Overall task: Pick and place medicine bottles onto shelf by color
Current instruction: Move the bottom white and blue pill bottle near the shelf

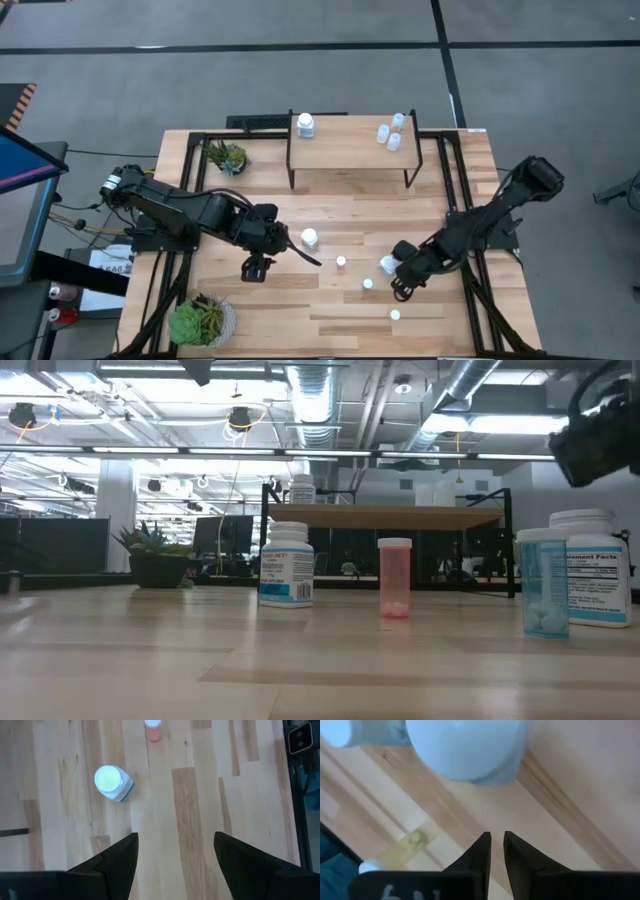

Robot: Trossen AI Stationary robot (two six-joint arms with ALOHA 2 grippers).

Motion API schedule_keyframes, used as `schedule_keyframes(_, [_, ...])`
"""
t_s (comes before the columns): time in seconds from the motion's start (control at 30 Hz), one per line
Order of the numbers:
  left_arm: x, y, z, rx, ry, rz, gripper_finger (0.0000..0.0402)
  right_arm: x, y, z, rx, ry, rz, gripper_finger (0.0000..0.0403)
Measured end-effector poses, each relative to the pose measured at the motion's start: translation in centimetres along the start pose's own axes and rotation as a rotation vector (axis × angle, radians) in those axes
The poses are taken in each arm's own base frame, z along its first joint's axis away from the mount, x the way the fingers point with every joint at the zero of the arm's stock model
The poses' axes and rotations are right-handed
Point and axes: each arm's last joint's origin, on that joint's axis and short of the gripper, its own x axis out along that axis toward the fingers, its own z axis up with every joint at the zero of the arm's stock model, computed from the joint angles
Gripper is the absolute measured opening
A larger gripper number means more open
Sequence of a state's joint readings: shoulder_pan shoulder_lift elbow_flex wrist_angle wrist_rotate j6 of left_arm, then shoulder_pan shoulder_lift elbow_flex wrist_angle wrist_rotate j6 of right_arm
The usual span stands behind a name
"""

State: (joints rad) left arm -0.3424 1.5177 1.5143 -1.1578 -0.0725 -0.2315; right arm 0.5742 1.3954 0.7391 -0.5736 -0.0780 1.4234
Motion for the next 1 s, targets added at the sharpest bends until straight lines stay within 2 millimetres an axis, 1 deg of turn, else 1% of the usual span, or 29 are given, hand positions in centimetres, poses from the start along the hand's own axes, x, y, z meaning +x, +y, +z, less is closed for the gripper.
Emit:
schedule_keyframes(0.2, [0.0, 0.1, 0.0, 0.002, -0.006, 0.024, 0.0245, 1.9, -0.1, 2.0, -0.016, -0.017, -0.042, 0.0071])
schedule_keyframes(0.37, [0.0, 0.1, 0.0, 0.002, -0.007, 0.030, 0.0245, 2.6, -0.5, 4.5, -0.040, -0.050, -0.048, 0.0071])
schedule_keyframes(0.8, [0.0, 0.1, 0.0, 0.000, -0.010, 0.047, 0.0245, 1.3, -1.8, 11.5, -0.119, -0.248, 0.064, 0.0071])
schedule_keyframes(1.0, [0.0, 0.1, 0.0, 0.000, -0.010, 0.047, 0.0245, 0.6, -2.3, 13.7, -0.133, -0.337, 0.111, 0.0071])
